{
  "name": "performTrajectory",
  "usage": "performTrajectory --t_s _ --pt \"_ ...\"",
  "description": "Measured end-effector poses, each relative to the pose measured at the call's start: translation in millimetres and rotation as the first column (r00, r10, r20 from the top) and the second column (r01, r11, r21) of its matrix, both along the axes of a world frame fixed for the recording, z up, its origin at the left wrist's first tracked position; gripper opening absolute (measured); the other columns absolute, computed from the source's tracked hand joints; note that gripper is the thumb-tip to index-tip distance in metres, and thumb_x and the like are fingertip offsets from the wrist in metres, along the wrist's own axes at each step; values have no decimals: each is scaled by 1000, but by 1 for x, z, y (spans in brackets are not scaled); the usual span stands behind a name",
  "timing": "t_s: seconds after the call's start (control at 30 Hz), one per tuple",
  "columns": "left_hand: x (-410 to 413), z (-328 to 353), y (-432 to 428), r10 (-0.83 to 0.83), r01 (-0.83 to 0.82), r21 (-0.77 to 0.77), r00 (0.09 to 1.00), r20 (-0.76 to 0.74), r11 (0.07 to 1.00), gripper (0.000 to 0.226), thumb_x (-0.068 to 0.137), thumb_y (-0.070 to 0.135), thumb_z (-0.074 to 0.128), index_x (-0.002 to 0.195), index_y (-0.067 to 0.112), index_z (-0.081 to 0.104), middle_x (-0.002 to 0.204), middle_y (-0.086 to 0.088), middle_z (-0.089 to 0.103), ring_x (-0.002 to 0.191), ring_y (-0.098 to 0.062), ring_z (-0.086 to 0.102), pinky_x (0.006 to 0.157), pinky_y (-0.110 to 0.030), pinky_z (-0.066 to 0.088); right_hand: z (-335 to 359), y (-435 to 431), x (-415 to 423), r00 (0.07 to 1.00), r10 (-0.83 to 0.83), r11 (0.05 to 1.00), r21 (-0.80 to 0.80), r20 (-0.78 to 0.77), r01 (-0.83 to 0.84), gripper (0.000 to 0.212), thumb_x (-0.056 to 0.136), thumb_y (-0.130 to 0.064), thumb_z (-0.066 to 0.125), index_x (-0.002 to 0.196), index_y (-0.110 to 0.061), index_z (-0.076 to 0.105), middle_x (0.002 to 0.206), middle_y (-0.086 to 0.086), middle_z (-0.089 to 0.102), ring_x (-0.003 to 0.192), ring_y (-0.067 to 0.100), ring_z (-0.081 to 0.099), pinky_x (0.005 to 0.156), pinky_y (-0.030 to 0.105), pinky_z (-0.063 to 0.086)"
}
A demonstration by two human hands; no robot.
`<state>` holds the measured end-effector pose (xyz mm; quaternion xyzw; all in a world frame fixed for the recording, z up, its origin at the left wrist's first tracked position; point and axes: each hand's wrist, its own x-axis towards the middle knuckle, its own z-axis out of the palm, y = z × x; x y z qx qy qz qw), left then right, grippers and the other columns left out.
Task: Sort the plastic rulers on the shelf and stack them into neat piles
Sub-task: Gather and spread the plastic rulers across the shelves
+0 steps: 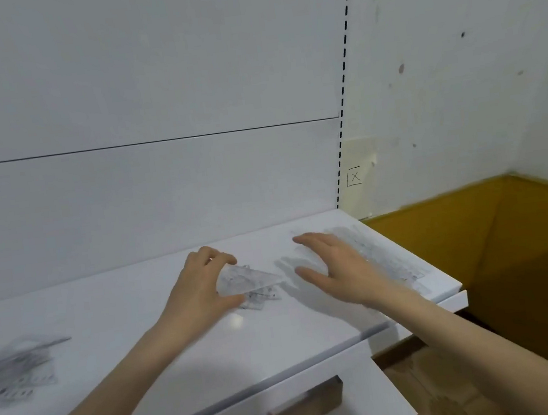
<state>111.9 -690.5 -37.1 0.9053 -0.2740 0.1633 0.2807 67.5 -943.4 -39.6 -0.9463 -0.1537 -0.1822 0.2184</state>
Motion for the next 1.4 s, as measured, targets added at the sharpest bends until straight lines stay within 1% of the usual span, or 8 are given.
performTrajectory --t_s 0.2,0.37,0.53,0.67,0.77,1.0,1.17,1.4 --pt "-19 8 11 -46 42 26 987 154 999 57 66 47 69 116 22 54 113 12 52 102 -12 48 79 -25 41 0 64 4 872 388 913 -255 299 -318 29 88 -24 56 114 -14 65 114 7 67 83 27 66 58 38 56" --pt "-24 9 51 131 -136 27 983 126 990 71 73 27 77 134 19 41 135 5 41 124 -8 24 84 -24 38 -8 66 21 906 294 939 -271 305 -213 24 83 -5 59 105 -5 68 75 6 68 58 28 61 42 29 47" --pt "-28 1 104 325 -325 -18 945 44 946 62 77 14 71 132 17 42 135 2 39 122 -11 22 83 -26 36 -15 82 43 995 102 932 -350 -5 -97 41 85 -4 51 125 -5 56 108 13 64 100 33 57 74 40 50" --pt "-37 -8 136 390 -389 -47 921 6 920 58 79 11 69 131 14 43 133 -1 40 125 -19 26 91 -30 39 -23 93 46 982 176 897 -400 -70 -190 12 78 -16 44 76 -11 55 81 6 63 82 32 59 69 41 49" --pt "-44 -12 151 420 -420 -47 907 -5 906 55 81 13 68 130 13 44 133 -2 41 125 -20 27 95 -35 41 -21 93 48 980 200 890 -416 -18 -189 8 77 -16 51 71 -11 54 72 4 62 74 30 59 65 36 46" --pt "-71 -12 164 438 -436 -49 898 43 898 44 81 25 60 123 16 50 124 3 42 120 -14 28 89 -20 28 11 127 34 956 261 935 -280 134 -216 58 79 -15 26 123 -2 62 120 9 67 111 27 61 89 29 46" --pt "-109 -8 220 536 -536 -16 844 -5 844 39 77 29 54 114 16 55 122 3 42 119 -11 24 93 -34 43 8 212 30 896 441 872 -264 61 -411 53 86 -8 40 139 -11 48 137 4 55 130 21 46 102 28 37" --pt "-158 -14 345 721 -721 -54 692 -20 691 18 87 21 60 104 21 56 122 7 40 123 -13 25 91 -18 27 13 358 29 719 687 668 -298 -106 -682 56 88 -9 50 142 -19 43 141 -3 49 133 16 40 105 23 33"
